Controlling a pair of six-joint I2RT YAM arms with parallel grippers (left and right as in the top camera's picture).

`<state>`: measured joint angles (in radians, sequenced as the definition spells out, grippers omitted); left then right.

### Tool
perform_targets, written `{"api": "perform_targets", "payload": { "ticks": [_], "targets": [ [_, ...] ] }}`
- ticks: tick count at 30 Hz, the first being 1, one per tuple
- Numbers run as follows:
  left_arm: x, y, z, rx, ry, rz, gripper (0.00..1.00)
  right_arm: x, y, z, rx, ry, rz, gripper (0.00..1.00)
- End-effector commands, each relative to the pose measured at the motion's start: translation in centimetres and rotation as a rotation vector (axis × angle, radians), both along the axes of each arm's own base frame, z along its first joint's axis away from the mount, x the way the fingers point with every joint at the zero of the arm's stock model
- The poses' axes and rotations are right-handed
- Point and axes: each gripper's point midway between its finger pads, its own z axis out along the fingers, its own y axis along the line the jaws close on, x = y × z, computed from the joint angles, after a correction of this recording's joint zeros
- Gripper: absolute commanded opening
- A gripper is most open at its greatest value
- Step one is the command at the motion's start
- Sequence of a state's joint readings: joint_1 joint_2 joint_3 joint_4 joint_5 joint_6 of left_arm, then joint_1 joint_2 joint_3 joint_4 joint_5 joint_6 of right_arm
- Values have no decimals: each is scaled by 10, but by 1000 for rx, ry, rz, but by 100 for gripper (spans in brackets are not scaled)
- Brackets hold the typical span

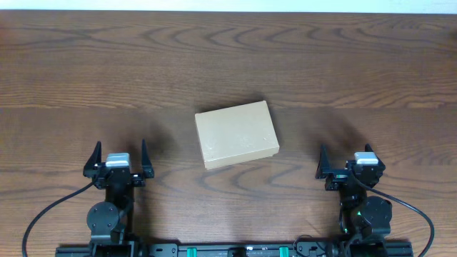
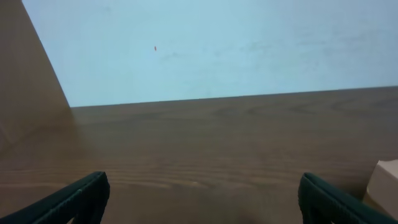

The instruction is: Pack container

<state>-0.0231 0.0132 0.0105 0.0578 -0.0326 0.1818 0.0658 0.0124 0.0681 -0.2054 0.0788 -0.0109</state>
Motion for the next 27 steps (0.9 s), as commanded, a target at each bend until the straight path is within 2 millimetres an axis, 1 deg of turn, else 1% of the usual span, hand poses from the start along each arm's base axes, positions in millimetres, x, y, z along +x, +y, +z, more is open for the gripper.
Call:
{"api": "perform_targets", "payload": {
  "ticks": [1, 5, 6, 12, 15, 27],
  "targets": [
    [-1, 0, -7, 17, 24, 0, 95, 0, 2, -1, 14, -1, 9, 99],
    [-3, -8, -31, -9, 118, -47, 95, 0, 2, -1, 14, -1, 9, 99],
    [-3, -10, -34, -19, 131, -56, 95, 0, 2, -1, 15, -1, 9, 99],
    [-3, -13, -33, -35, 128, -77, 95, 0, 2, -1, 15, -1, 9, 99],
    [-3, -14, -33, -64, 128, -75, 95, 0, 2, -1, 14, -1, 9, 99],
    [-3, -13, -33, -79, 128, -72, 95, 0, 2, -1, 14, -1, 9, 99]
  ]
}}
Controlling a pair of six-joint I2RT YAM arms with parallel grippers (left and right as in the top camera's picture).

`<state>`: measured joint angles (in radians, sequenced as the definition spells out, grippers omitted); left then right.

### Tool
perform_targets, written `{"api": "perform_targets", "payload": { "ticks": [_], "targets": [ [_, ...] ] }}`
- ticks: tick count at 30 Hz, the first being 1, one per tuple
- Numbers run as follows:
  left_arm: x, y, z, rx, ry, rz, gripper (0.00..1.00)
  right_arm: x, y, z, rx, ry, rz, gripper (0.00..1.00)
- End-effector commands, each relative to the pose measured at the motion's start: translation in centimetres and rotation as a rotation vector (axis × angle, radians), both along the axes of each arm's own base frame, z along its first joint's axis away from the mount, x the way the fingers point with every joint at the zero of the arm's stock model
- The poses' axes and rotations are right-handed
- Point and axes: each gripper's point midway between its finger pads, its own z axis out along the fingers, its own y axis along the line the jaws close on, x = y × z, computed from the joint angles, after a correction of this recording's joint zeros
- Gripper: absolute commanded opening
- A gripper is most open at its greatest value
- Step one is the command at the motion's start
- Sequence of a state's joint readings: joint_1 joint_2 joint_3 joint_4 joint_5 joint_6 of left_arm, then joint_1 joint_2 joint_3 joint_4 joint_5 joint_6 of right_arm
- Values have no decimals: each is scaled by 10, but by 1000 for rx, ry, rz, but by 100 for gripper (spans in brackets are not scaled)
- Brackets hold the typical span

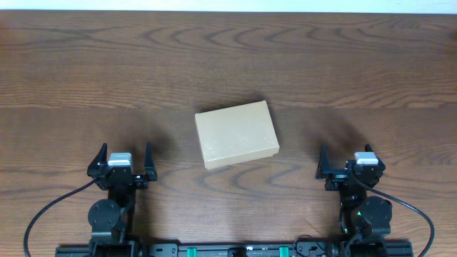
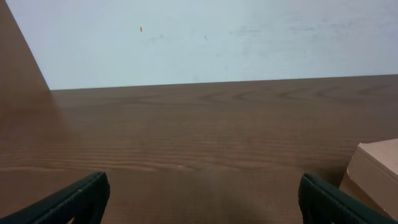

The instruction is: Pack container

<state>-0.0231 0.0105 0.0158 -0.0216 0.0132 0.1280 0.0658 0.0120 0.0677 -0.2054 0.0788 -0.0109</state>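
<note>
A shut tan cardboard box (image 1: 236, 133) lies on the middle of the wooden table (image 1: 228, 64); its corner (image 2: 376, 171) shows at the right edge of the left wrist view. My left gripper (image 1: 123, 158) rests near the front edge, left of the box, open with nothing between its fingers (image 2: 84, 196). My right gripper (image 1: 350, 160) rests near the front edge to the box's right, its fingers apart and empty.
A pale wall (image 2: 205, 37) stands beyond the table's far edge. The arms' bases and cables (image 1: 43, 214) sit along the front edge.
My left gripper has shifted slightly to the right, toward the box, so more of the box corner shows in its wrist view. The box and right arm have not moved.
</note>
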Motion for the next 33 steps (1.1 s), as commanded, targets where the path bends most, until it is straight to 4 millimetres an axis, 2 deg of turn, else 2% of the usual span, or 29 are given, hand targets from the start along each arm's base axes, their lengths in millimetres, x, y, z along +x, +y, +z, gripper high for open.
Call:
{"api": "perform_targets", "payload": {
  "ticks": [1, 33],
  "targets": [
    [-2, -6, -17, -24, 58, -31, 95, 0, 2, -1, 14, -1, 9, 99],
    [-2, -4, -17, -33, 57, -21, 95, 0, 2, -1, 15, -1, 9, 99]
  ]
}}
